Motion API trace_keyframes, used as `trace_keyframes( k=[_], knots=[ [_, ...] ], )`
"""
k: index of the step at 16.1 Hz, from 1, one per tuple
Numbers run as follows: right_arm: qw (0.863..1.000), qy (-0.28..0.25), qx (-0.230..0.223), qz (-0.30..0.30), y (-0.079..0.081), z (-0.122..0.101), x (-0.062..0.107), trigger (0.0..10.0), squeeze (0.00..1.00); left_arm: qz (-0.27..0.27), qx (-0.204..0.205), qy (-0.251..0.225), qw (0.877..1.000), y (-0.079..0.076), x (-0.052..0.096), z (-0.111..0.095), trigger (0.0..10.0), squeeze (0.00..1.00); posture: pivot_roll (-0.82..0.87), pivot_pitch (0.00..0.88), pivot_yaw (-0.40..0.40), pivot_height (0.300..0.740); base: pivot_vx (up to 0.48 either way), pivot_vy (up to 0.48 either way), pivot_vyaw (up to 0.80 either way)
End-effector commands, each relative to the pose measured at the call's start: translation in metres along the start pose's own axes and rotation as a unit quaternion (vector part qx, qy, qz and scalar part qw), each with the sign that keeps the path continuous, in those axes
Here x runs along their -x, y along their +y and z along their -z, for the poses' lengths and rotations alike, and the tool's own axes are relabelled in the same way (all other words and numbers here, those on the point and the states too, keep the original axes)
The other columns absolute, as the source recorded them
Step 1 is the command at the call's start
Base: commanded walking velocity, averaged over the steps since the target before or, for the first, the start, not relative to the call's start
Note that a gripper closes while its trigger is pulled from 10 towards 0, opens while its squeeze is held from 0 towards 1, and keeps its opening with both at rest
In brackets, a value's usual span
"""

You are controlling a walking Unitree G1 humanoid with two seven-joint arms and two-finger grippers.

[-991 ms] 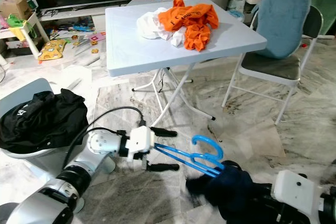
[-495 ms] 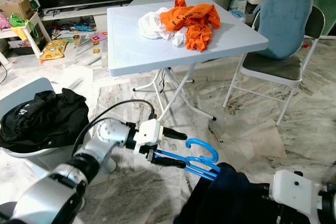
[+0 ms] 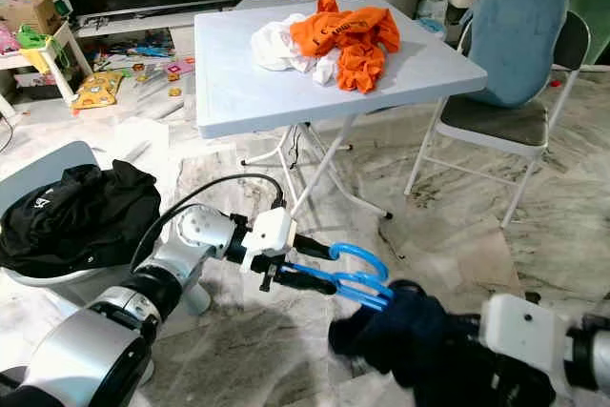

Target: Hang hanger

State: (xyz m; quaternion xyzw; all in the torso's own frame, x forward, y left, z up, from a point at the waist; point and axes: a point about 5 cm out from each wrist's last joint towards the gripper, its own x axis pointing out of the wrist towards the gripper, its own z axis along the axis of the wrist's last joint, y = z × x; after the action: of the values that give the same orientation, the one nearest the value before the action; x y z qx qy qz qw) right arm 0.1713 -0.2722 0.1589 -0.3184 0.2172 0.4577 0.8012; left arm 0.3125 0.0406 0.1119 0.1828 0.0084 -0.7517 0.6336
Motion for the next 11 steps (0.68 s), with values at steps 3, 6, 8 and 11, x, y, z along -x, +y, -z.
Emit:
trace_keyframes(
  k=[3,6,8,11],
  knots=[
    [0.997,-0.023,0.058,0.05,-0.017,-0.011,-0.003,10.0,0.0,-0.015,-0.02,0.007,1.0,0.008,0.002,-0.007,0.0,0.0,-0.13,0.0,0.016,0.74,0.0,0.0,0.0],
    [0.994,-0.022,0.079,0.069,-0.023,-0.012,-0.007,10.0,0.0,-0.028,-0.035,0.023,0.999,0.011,0.005,-0.007,0.0,0.0,-0.13,0.0,0.017,0.74,0.0,0.0,0.0],
    [0.993,-0.024,0.083,0.075,-0.025,-0.012,-0.007,10.0,0.0,-0.028,-0.04,0.032,0.998,0.011,0.005,-0.006,0.0,0.0,-0.13,0.0,0.017,0.74,0.0,0.0,0.0],
    [0.993,-0.022,0.085,0.079,-0.025,-0.011,-0.008,10.0,0.0,-0.029,-0.042,0.036,0.998,0.012,0.005,-0.006,0.0,0.0,-0.13,0.0,0.02,0.74,0.0,0.0,0.0]
  ],
)
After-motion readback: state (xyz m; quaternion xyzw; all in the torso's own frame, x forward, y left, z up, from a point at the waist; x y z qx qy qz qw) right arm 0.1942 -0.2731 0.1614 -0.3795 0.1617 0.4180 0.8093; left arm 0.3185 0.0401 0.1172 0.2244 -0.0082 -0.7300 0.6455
